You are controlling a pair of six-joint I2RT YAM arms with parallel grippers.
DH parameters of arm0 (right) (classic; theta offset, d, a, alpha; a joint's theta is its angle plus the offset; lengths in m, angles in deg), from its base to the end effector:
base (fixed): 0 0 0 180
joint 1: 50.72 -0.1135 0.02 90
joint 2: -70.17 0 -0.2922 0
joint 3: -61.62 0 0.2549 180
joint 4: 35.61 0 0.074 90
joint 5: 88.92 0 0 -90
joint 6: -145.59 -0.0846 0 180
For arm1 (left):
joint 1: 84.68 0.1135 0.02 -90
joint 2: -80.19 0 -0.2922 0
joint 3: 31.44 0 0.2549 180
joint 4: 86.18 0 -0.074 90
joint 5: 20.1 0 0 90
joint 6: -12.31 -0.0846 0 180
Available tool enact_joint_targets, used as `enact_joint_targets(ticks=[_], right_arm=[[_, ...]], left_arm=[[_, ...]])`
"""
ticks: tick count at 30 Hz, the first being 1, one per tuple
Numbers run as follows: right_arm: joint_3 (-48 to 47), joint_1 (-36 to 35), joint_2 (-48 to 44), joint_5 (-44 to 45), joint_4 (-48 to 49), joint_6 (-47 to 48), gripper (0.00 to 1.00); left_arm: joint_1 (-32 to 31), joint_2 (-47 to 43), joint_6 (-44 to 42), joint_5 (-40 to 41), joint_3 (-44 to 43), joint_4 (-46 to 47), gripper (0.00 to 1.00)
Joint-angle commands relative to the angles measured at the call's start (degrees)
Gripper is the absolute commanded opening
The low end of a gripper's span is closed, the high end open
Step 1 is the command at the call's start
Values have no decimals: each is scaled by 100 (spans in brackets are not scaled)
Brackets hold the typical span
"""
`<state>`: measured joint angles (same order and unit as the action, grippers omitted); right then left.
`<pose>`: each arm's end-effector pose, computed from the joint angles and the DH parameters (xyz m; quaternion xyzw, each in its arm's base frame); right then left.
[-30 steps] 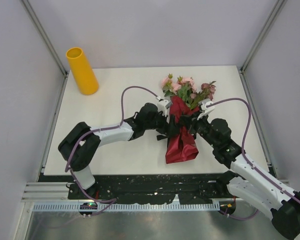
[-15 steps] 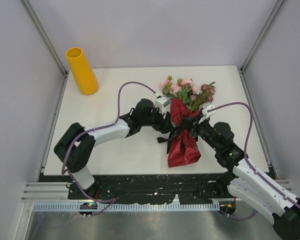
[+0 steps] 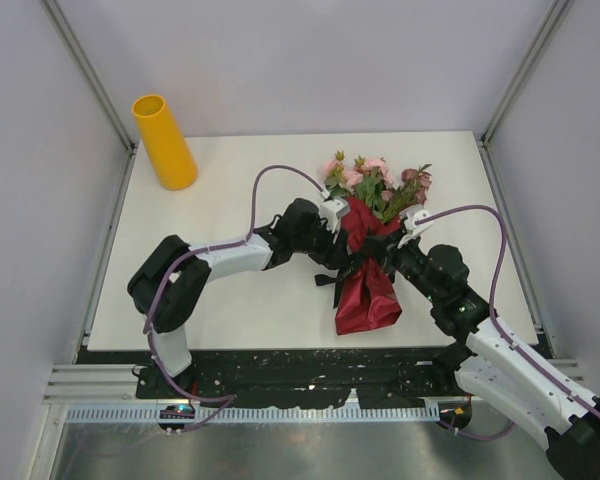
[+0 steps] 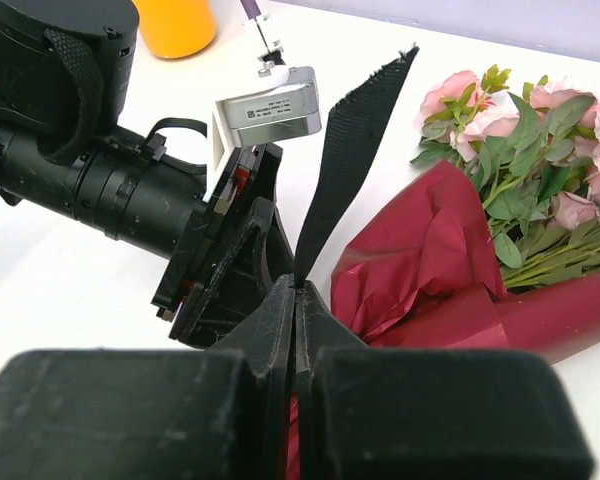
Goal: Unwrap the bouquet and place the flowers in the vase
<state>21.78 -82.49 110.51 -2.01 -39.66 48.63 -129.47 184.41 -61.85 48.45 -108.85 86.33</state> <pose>0.1763 0.1145 0.2879 -0.1756 0.7133 0.2436 0.6333 0.2943 -0.3358 0.1957 0.3013 0.8194 -0.3737 0.3132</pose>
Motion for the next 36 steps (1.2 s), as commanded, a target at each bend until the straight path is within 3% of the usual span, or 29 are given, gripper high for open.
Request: enact_joint_targets(ticks=[1, 15, 21, 27, 33, 36], right_arm=[[-112, 13, -131, 28, 257, 11, 5], [-24, 13, -70, 81, 388, -191, 5], [46, 13, -79, 213, 397, -218, 6], [64, 13, -61, 239, 503, -341, 5], [20, 13, -70, 257, 494, -367, 5], [29, 13, -52, 265, 511, -411, 5]], left_arm=[[-20, -25, -133, 98, -89, 108, 56], [-240, 529, 183, -333, -432, 362, 61], [-249, 441, 543, -676, -108, 1074, 69], [-275, 713, 701, -694, -248, 1022, 60], [-354, 705, 675, -316, -90, 1039, 62], [-363, 783, 693, -351, -168, 1039, 58]])
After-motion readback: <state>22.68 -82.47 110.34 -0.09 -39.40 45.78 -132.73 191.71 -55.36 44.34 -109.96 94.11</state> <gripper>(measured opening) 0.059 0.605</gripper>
